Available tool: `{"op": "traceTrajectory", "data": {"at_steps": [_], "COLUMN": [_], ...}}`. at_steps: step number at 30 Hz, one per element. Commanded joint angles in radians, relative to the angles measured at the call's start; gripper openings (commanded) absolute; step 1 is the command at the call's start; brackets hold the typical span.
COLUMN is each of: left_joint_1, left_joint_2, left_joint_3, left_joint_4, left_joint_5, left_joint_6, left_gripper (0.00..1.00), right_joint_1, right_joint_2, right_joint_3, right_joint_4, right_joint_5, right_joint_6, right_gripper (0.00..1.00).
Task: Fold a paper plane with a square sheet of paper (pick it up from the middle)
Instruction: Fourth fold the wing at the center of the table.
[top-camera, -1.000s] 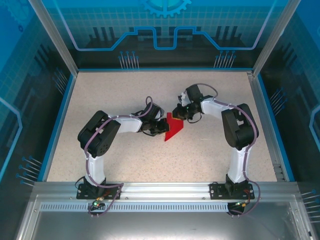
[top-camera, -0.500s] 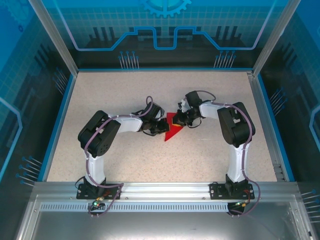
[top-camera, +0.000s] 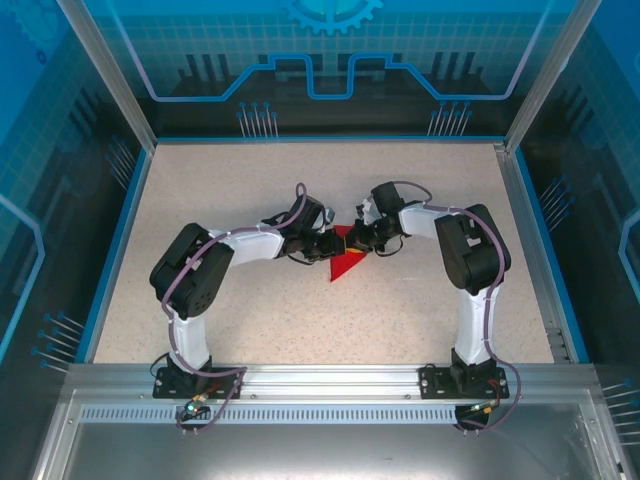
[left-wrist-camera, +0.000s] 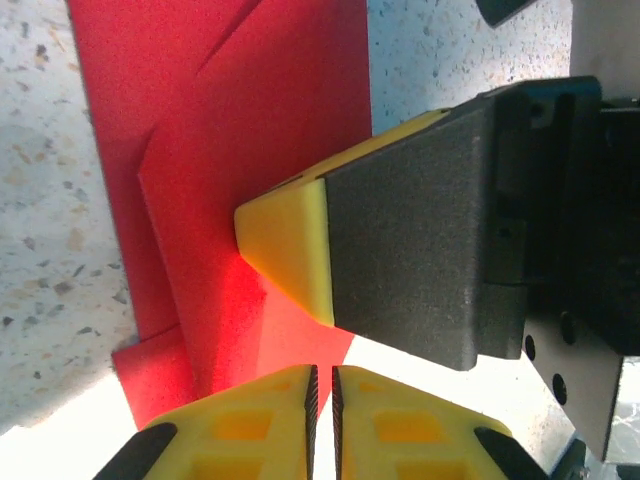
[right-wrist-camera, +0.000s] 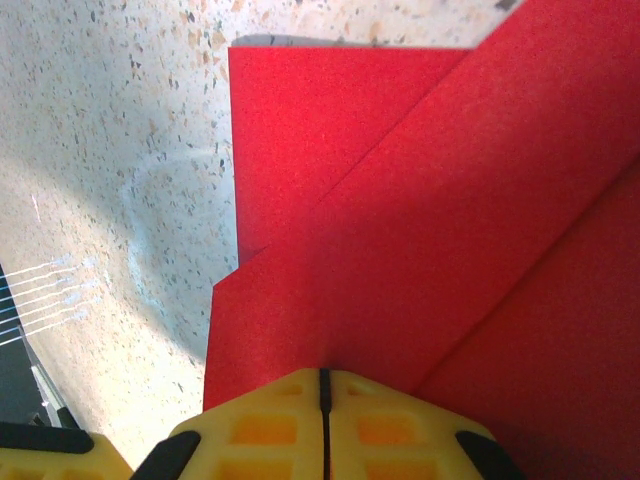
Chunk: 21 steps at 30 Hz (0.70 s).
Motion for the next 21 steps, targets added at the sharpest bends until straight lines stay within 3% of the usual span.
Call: {"op": "traceTrajectory", "data": {"at_steps": [1,11,21], "left_joint_1": [-0.005,-0.01,-0.019], "left_joint_2": [0.009,0.034,0.051], "left_joint_3": [0.012,0.011,0.013], "left_joint_4": [-0.011,-0.12,-0.211], "left_joint_5": [0.055,0.1,0.029], "left_joint_6": [-0.011,0.014,0.031], "left_gripper": [0.14,0.12,0.09], "right_joint_1": [-0.017,-0.016,-0.017], "right_joint_2": [0.059,0.076,0.082], "right_joint_3": [-0.008,0.025,0.034], "right_joint_4": [-0.09,-0.15,-0.176], "right_joint_5": [0.077,0.099,0.11], "right_joint_6": [-0.013,-0.007,-0.007], "right_gripper": [0.07,0.06,0.06]}}
